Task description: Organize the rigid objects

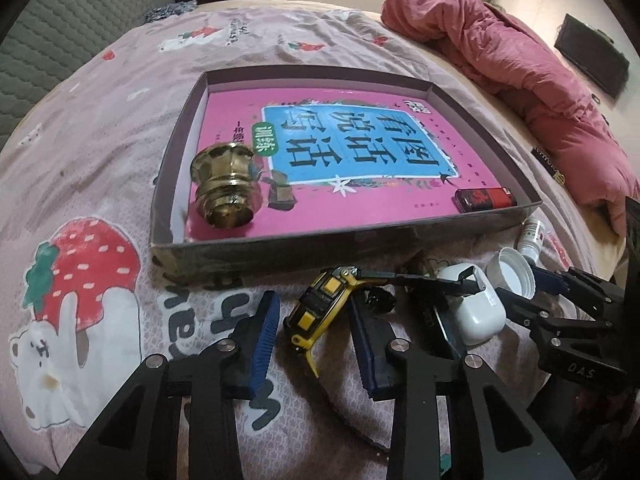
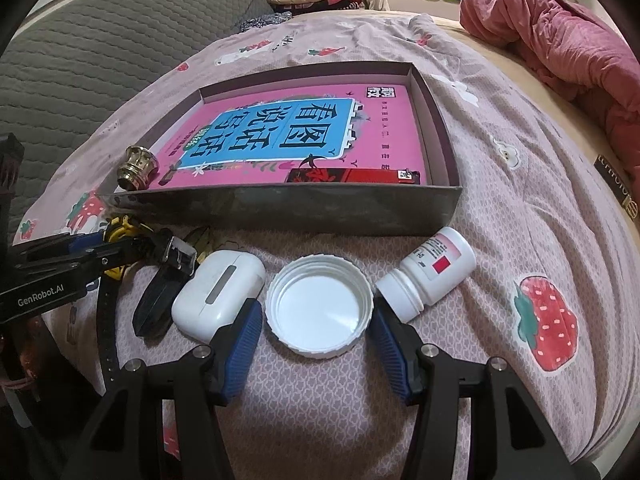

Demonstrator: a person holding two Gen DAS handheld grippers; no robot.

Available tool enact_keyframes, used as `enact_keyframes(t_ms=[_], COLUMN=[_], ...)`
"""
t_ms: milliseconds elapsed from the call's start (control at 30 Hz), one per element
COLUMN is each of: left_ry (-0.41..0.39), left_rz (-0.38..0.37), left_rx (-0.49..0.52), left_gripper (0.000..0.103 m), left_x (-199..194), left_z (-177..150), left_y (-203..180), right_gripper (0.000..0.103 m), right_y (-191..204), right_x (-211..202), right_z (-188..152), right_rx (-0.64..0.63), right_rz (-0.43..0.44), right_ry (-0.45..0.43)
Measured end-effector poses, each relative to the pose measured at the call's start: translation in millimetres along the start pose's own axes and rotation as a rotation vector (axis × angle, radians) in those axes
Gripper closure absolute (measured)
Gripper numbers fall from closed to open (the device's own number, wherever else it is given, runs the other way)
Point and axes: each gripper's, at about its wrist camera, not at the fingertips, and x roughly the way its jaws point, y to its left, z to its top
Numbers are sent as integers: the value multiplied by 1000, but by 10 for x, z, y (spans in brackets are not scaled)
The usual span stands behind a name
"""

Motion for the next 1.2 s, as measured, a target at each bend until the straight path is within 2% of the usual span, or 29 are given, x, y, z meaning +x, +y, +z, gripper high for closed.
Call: enact_keyframes(t_ms=[433,567,967,1200], left_ry=[10,7,-4,-1], left_rz=[-11,-15,-46,-37], left_rx=[-22,-27,-49,-51], left_gripper=[73,76,79,82], left_x=[122,124,50,-6], left_z=[26,13,-41,-91], left_y=[38,43,63,39], right_gripper=[47,53,53,53], right_y=[67,87,75,69], right_x=[79,62,-16,-59], right_z=[16,-1,-26,-20], right_rx=[-67,-91,-98,-96], right_rz=[-29,-36,-5,14], right_ry=[-28,-35,-45,-58])
